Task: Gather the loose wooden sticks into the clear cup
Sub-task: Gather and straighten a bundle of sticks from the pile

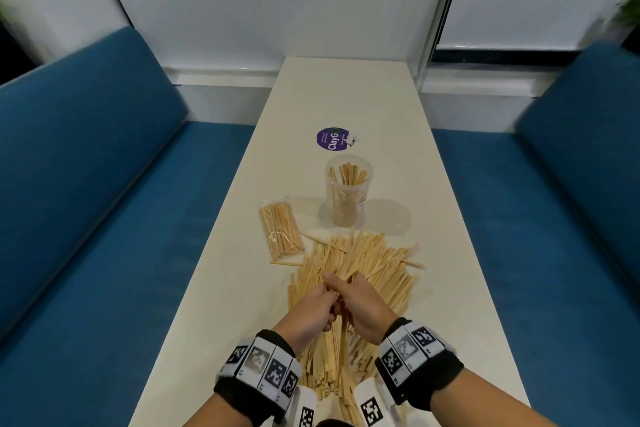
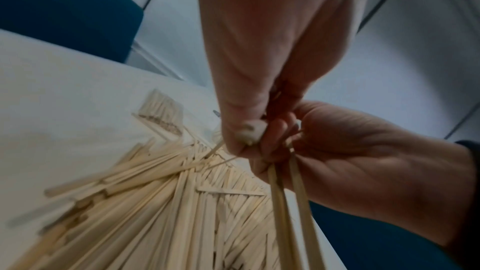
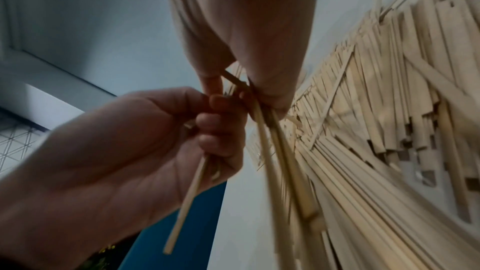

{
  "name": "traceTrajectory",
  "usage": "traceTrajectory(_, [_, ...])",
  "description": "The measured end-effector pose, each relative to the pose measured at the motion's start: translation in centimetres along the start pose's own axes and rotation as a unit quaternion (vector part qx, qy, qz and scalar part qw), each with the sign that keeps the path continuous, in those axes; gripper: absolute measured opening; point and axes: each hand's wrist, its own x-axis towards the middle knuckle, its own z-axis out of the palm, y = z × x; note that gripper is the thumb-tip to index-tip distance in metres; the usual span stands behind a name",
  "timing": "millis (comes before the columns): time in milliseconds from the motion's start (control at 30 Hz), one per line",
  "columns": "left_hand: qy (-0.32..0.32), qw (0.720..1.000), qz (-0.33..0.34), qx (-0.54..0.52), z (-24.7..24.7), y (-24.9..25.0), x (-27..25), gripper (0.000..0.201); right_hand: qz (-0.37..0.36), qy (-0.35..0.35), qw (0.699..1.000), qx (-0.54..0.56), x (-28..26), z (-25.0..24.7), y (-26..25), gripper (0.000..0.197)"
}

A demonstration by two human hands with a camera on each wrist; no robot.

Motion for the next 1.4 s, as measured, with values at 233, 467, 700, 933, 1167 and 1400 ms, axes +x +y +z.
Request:
traceTrajectory(233, [0.002, 0.999, 0.046, 0.029, 0.6, 0.0, 0.2, 0.039, -0.041, 0.058, 0.997, -0.036, -0.3, 0.0, -0.3, 0.023])
traceTrajectory(467, [0.053, 0.987, -0.049, -0.141, -1.3, 0.0, 1.0, 0.029, -0.121, 0.103, 0.987, -0.028, -0.6, -0.7, -2.7, 0.015])
traceTrajectory(700, [-0.09, 0.915, -0.179, -0.349, -0.6, -0.7, 1.7, 0.06, -0.318, 0.045, 0.94, -0.115, -3.1, 1.6, -4.3, 0.013])
traceTrajectory(933, [0.005, 0.902, -0.143, -0.408, -0.3, 1.0, 2.1, 0.037, -0.373, 0.033, 0.923, -0.094, -4.2, 2.6, -4.1, 0.021])
traceTrajectory(1167, [0.001, 0.903, -0.156, -0.4, 0.4, 0.8, 2.2, 0.026, -0.395, 0.056, 0.91, -0.113, -3.9, 2.5, -4.8, 0.017])
traceTrajectory(1400, [-0.076, 0.955, -0.158, -0.241, -0.2, 1.8, 0.7, 0.046, -0.381, 0.091, 0.915, -0.097, -3.7, 2.0, -5.7, 0.02])
